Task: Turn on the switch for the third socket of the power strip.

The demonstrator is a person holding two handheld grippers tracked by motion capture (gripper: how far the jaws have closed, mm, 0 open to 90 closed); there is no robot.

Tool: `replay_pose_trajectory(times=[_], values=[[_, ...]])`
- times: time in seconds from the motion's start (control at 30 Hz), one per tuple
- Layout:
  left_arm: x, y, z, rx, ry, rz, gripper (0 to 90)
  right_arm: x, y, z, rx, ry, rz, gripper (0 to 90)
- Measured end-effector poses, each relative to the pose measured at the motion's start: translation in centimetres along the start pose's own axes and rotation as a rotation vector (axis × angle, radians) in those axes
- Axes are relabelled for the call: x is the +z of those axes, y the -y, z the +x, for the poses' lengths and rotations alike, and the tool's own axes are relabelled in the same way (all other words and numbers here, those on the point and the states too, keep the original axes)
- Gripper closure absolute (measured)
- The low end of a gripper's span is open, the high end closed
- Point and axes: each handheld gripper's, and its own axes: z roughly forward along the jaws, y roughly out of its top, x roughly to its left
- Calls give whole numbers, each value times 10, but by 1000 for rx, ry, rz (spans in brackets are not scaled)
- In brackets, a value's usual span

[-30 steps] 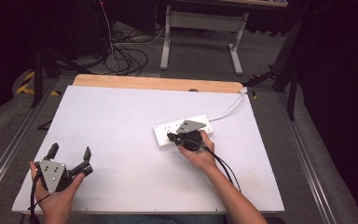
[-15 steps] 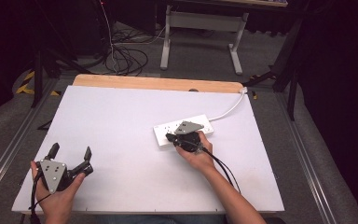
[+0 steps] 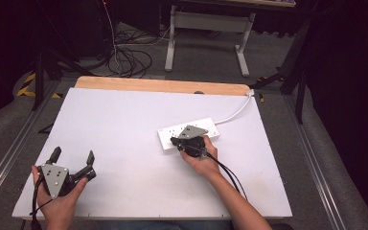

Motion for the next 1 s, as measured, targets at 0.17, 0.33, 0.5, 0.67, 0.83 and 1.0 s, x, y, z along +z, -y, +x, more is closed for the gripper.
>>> replay_pose_trajectory(times=[0.17,0.33,0.5,0.67,0.83,1.0], values=[[1,0,0,3,2,1,73,0,0,1,-5,7,1,900],[1,0,-1,2,7,2,73,0,0,1,-3,9,0,900],[0,0,-1,2,6,1,73,-1,1,1,-1,9,-1,900],[0,0,-1,3,6,2,74,-1,1,1,-1,9,-1,900],[0,0,-2,3,5,2,74,0,0,2,0,11,-1,900],[0,0,-2,3,7,1,74,0,0,2,2,15,2,900]])
